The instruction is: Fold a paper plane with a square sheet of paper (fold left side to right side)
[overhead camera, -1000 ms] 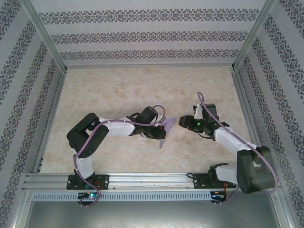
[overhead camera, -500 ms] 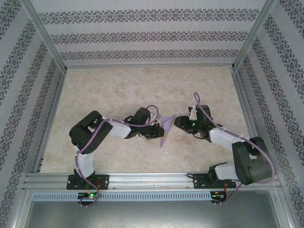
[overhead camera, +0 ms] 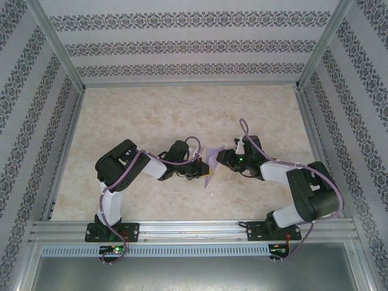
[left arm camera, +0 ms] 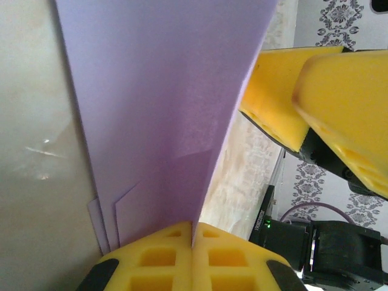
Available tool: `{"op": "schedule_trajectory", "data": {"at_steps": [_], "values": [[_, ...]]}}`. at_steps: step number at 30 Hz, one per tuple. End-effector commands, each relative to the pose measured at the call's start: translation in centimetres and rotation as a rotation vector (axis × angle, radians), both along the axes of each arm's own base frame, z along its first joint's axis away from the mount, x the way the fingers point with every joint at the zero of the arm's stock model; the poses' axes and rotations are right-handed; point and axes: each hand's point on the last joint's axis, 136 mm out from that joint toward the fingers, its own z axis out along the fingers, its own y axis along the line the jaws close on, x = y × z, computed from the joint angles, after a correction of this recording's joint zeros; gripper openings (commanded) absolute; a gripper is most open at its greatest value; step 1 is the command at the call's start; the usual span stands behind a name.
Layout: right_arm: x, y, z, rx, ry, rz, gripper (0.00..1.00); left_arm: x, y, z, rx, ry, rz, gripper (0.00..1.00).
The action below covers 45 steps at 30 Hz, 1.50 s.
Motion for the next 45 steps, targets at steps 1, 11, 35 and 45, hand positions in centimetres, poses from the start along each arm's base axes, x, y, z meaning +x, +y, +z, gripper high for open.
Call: {"op": "schedule_trajectory", "data": {"at_steps": [1, 11, 35, 45], "values": [[0.8, 0.7, 0.5, 0.01, -0.032, 0.0, 0.43, 0.7, 0.0, 0.8, -0.051, -0.023, 0.01, 0.0], [1.3, 1.4, 0.4, 0.013, -0.036, 0.011, 0.42, 0.8, 0.0, 1.2, -0.072, -0.024, 0.015, 0.0], [1.1, 1.9, -2.8, -0.039, 0.065, 0.008, 0.36, 1.1, 0.0, 0.7, -0.08, -0.007, 0.037, 0.12], [0.5, 1.8, -3.9, -0.071, 0.096, 0.017, 0.35, 1.7, 1.5, 1.4, -0.025, -0.046, 0.056, 0.28]]}}
